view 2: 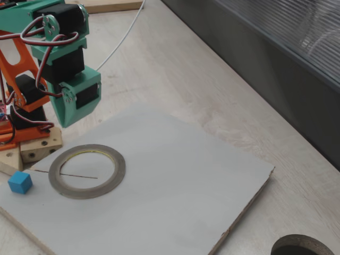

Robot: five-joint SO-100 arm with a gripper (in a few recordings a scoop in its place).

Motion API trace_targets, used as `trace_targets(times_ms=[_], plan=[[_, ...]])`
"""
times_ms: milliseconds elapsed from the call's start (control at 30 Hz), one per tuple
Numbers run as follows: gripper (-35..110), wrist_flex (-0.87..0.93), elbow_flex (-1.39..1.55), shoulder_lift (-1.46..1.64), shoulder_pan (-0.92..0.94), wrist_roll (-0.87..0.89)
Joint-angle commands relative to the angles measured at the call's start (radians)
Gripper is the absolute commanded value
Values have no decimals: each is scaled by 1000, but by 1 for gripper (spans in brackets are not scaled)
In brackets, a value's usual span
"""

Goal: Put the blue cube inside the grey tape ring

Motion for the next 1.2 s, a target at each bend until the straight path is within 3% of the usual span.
trace_targets(times_ms=[0,767,1167], plan=[[5,3,11,17,18,15],[5,0,9,15,37,15],[5,-2,-5,-147,851,3]])
